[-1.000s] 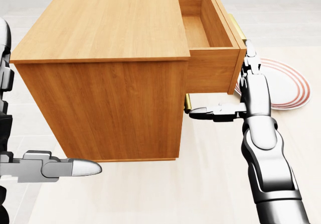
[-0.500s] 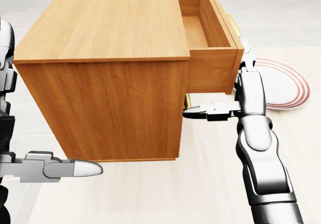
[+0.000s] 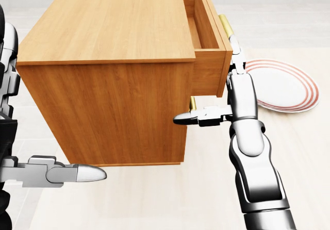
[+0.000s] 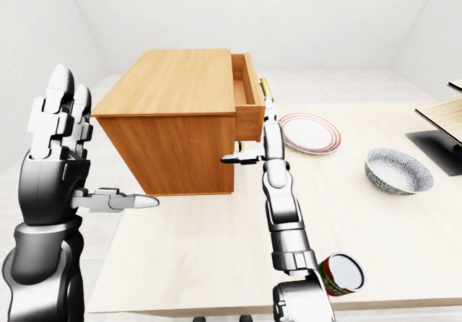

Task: Close the top drawer of the cabinet.

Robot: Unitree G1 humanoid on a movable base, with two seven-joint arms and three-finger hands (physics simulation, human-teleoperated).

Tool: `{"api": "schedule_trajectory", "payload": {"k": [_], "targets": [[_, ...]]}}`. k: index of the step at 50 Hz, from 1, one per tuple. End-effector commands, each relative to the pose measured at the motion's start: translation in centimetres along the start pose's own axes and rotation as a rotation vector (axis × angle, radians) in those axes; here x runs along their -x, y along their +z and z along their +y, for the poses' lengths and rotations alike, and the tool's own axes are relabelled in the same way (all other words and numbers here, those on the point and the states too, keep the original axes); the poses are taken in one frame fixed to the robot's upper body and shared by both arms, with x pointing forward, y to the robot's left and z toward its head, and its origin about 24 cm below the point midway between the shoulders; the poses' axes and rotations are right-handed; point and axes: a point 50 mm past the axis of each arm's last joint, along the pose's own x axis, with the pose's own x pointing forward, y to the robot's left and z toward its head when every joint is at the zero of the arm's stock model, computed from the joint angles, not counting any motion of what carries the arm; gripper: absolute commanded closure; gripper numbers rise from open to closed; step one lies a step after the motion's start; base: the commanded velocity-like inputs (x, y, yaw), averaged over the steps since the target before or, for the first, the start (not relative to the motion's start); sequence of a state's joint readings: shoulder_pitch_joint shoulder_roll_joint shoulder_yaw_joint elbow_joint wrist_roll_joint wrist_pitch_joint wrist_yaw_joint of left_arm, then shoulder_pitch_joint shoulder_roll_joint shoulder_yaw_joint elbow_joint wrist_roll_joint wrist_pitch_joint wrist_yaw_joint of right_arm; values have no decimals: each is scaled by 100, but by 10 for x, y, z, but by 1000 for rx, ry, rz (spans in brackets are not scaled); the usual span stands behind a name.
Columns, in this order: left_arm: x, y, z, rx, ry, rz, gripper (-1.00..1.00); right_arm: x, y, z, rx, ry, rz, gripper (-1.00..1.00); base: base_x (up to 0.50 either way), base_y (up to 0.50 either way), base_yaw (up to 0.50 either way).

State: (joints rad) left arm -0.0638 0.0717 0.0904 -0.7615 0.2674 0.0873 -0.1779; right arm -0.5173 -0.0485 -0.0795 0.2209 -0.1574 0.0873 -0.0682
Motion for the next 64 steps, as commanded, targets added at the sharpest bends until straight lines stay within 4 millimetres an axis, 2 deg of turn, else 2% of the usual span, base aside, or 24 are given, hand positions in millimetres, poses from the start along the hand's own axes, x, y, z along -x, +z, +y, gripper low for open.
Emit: {"api": "schedule_trajectory", "payload": {"k": [1,23,34,53,64], "targets": [[0,0,1,10,10,0,-100,6,26,44,15,178,-103,-100,0,0,0],[0,0,0,5,0,0,-100,7,8,87,45,304,-4,-100,0,0,0],[0,1,0,5,-3,-1,-100,14,12,104,53,362,-20,-100,0,0,0],[1,0,0,7,-7,1,-100,21,16,122,73,433,-30,-100,0,0,0],[1,0,0,7,-9,0,-100,38,16,145,101,540,-36,-100,0,0,0]]}}
